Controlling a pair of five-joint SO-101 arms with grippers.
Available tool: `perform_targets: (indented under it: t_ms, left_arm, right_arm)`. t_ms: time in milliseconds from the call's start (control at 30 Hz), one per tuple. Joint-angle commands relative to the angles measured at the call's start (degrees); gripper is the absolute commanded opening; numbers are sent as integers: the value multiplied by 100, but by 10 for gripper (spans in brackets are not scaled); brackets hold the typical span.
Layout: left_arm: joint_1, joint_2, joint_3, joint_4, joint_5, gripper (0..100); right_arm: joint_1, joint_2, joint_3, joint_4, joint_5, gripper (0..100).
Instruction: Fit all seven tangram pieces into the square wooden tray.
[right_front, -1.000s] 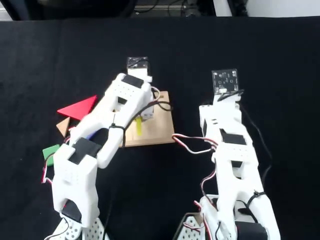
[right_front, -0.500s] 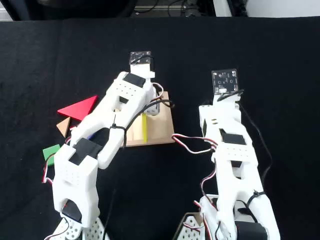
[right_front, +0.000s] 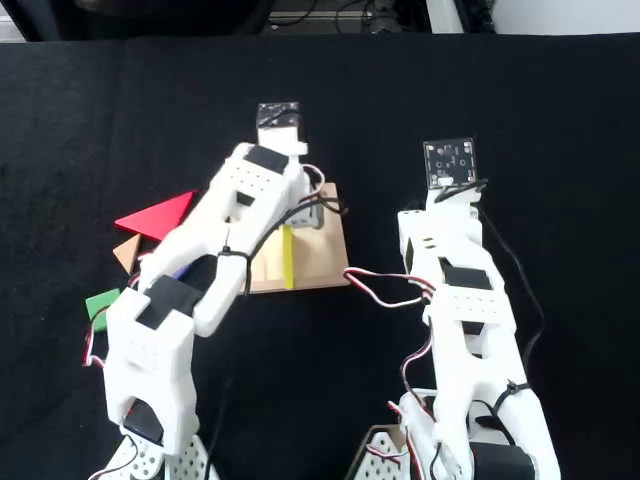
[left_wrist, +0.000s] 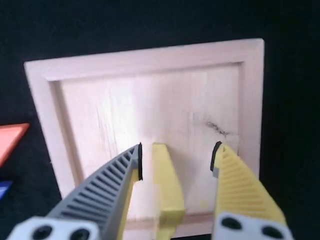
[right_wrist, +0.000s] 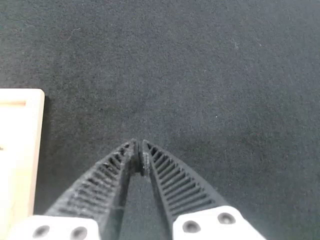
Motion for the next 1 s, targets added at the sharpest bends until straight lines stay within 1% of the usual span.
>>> perform_targets:
  t_ms: [0,200,300,433,533,667,767,867,967]
  left_arm:
    - [-374,-70,-13,-9,-18,242]
    - [-796,-123,-13,-9,-53,242]
    - [-840,-123,-22,70,-404,242]
    - [-831,-132,-207,369,-659,242]
    - [-954,-132,-567,686,-809,242]
    - [-1077,-132,-1288,1547,-958,242]
    - [-901,-132,-1815,2303,-1108,242]
    - [-338,-114,-2114,2901,-1116,242]
    - [286,-70,-2035,3033,-1160,242]
  right_arm:
    - [35,-31,-57,-79,-35,11]
    - [35,-31,-57,-79,-35,11]
    - [35,-31,-57,-79,-26,11]
    - [26,-22,-57,-79,-26,11]
    - [26,-22,-57,-79,-26,11]
    - [26,-22,-57,-79,-26,11]
    - [26,-22,-57,-79,-26,11]
    - [26,-31,-57,-79,-26,11]
    - [26,-31,-57,-79,-26,11]
